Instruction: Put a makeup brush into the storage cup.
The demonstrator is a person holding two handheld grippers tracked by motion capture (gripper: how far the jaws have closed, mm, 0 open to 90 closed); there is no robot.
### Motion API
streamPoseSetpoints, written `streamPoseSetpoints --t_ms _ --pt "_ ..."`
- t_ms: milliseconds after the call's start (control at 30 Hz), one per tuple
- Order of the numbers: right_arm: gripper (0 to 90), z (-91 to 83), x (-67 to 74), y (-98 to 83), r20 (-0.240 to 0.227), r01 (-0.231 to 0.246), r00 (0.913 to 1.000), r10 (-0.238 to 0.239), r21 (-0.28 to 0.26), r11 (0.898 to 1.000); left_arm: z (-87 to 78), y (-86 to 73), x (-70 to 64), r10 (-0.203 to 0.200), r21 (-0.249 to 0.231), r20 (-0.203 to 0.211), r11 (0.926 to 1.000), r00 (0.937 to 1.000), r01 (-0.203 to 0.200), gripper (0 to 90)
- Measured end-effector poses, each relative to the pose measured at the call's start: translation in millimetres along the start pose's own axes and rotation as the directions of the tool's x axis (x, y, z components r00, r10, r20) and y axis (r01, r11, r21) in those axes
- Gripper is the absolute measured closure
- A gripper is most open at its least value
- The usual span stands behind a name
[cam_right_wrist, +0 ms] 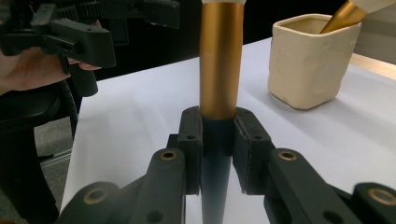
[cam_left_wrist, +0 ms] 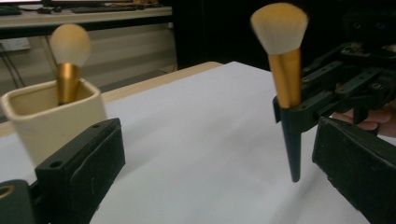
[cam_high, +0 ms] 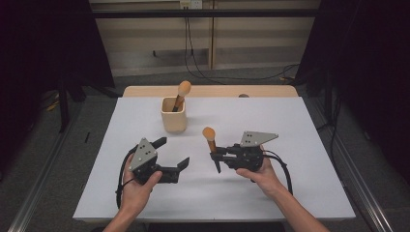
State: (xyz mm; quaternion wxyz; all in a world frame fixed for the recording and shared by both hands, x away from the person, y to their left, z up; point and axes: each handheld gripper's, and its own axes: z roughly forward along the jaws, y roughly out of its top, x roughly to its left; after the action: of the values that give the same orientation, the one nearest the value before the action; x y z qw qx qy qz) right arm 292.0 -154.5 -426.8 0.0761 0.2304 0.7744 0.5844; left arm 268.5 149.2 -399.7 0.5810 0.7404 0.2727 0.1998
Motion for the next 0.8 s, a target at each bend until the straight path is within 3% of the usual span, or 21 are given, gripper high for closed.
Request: streamPoseSetpoints --t_ms 100,167,300,467,600,800 --pt "74.8 0.2 0.6 0.6 -0.001 -0.001 1.0000 0.001 -0.007 1.000 8.2 6.8 -2.6 -0.009 -0.012 0.008 0.9999 0.9999 0.009 2.1" --pt "74.8 0.3 0.8 0.5 0.001 -0.002 1.0000 0.002 -0.009 1.000 13.3 8.2 -3.8 -0.010 -0.030 -0.011 0.9995 0.9999 0.010 1.6" --pt "74.8 0.4 1.0 0.2 0.002 -0.001 1.0000 0.001 -0.012 1.000 26.3 10.3 -6.6 -0.031 -0.019 0.043 0.9993 0.9986 0.032 1.4" --pt "74.8 2.6 1.2 -0.1 0.006 -0.001 1.0000 0.001 -0.010 1.000 39.6 18.7 -17.6 -0.037 0.009 0.064 0.9993 0.9973 0.037 1.1" --pt "74.8 2.9 1.9 1.1 0.007 0.002 1.0000 -0.002 -0.013 1.000 49.4 26.6 -26.8 -0.002 -0.003 0.092 1.0000 0.9957 0.002 1.6" --pt "74.8 0.5 2.8 2.5 0.009 0.008 0.9999 -0.008 -0.019 1.000 63.7 31.2 -34.1 -0.034 0.020 0.084 0.9993 0.9959 0.032 3.6"
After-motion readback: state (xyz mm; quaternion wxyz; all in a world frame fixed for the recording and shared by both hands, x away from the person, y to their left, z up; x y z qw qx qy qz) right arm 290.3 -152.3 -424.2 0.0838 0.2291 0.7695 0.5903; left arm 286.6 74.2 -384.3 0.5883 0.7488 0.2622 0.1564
